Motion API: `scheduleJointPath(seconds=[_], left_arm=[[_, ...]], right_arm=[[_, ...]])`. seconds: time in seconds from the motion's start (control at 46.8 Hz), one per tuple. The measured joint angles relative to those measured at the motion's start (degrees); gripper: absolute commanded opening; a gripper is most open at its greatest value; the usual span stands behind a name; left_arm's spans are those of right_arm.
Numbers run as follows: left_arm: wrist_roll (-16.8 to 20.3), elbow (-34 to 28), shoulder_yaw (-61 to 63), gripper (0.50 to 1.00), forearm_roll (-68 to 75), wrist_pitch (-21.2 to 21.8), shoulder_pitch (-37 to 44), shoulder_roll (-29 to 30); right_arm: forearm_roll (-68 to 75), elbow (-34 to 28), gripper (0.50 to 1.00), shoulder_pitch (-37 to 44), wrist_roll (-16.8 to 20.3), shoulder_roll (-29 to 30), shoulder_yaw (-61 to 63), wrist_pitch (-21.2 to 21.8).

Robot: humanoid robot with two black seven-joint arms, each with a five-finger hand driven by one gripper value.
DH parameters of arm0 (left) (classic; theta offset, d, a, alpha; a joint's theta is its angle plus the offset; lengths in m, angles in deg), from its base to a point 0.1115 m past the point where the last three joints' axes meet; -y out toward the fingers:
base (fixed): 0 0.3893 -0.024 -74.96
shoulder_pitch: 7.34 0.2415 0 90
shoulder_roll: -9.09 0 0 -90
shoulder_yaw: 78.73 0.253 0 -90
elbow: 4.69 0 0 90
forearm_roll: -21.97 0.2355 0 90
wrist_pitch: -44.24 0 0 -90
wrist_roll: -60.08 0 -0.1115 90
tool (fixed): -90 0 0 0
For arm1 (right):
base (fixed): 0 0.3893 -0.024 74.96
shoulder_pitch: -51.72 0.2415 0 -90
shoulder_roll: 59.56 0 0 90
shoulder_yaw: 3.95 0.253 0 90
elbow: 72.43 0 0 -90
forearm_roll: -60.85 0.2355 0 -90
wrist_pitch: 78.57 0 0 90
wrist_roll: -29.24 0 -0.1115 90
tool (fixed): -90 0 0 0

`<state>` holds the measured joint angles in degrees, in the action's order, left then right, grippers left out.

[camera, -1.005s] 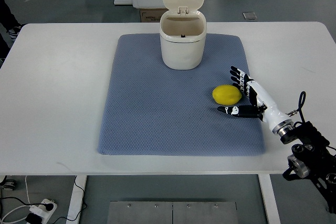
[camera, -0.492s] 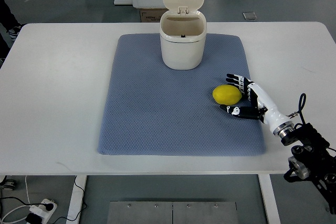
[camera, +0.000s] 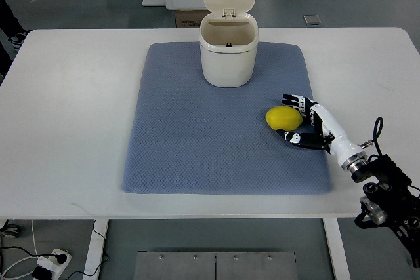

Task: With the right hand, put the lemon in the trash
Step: 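Close the right hand's fingers around the yellow lemon, then lift the lemon with the right hand and carry it above the bin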

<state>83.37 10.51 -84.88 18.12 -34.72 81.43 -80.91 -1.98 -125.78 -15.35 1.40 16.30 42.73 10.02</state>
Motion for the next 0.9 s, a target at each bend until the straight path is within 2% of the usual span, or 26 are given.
scheduleJointPath(seconds=[0.064, 0.107, 0.15, 0.192, 0.449, 0.598, 0.769, 0.898], left_arm=[[0.0, 0.0, 0.0, 1.0, 0.0, 0.0, 0.0, 0.0], [0.0, 0.0, 0.0, 1.0, 0.0, 0.0, 0.0, 0.0], [0.0, 0.0, 0.0, 1.0, 0.0, 0.0, 0.0, 0.0], [0.0, 0.0, 0.0, 1.0, 0.0, 0.0, 0.0, 0.0], [0.0, 0.0, 0.0, 1.0, 0.0, 0.0, 0.0, 0.0], [0.0, 0.0, 0.0, 1.0, 0.0, 0.0, 0.0, 0.0], [0.0, 0.0, 0.0, 1.0, 0.0, 0.0, 0.0, 0.0], [0.0, 0.0, 0.0, 1.0, 0.0, 0.0, 0.0, 0.0]], right_arm=[[0.0, 0.0, 0.747, 0.0, 0.0, 0.0, -0.2, 0.0], [0.0, 0.0, 0.686, 0.0, 0.0, 0.0, -0.6, 0.0], [0.0, 0.0, 0.613, 0.1, 0.0, -0.1, -1.0, -0.1], [0.0, 0.0, 0.502, 0.2, -0.1, -0.2, -1.4, -0.1], [0.0, 0.0, 0.5, 0.6, 0.7, 0.0, -2.5, -0.6], [0.6, 0.0, 0.5, 0.6, 1.1, 0.1, -2.4, -3.3], [1.0, 0.0, 0.5, 1.3, 5.4, 0.0, -2.3, -5.4], [1.1, -0.2, 0.5, 1.9, 6.1, -0.3, -2.5, -5.7]])
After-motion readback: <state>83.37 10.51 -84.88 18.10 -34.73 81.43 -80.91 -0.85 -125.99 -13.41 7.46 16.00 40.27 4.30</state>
